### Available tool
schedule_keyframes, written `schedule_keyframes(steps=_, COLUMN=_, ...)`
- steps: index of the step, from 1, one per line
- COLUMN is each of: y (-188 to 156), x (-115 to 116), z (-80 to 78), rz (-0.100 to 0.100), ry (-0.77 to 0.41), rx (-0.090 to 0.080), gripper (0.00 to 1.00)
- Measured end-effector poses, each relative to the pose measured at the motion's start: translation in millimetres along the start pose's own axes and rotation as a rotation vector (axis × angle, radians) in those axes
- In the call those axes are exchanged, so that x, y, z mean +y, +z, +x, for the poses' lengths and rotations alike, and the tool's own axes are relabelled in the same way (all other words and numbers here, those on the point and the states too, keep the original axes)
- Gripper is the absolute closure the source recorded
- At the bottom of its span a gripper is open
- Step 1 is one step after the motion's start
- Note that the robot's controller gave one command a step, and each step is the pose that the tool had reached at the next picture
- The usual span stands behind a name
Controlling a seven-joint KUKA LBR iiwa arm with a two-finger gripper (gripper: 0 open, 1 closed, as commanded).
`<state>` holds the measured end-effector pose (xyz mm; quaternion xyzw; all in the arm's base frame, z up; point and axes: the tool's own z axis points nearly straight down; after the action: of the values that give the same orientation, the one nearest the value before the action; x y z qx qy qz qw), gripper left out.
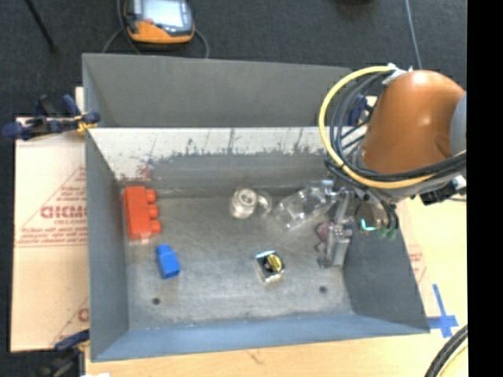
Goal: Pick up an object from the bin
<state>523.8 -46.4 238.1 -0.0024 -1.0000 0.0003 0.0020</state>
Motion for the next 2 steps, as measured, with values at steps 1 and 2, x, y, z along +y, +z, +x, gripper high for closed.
schedule_keyframes(steps=1, y=171.2, x=35.9, z=-1.2, rz=-0.001, ry=-0.285, rx=-0.002, gripper=0.0)
schedule_keyframes(steps=2, y=156.2, x=-11.0, z=-6.6, rz=0.004, ry=-0.558, rx=-0.009, gripper=0.0)
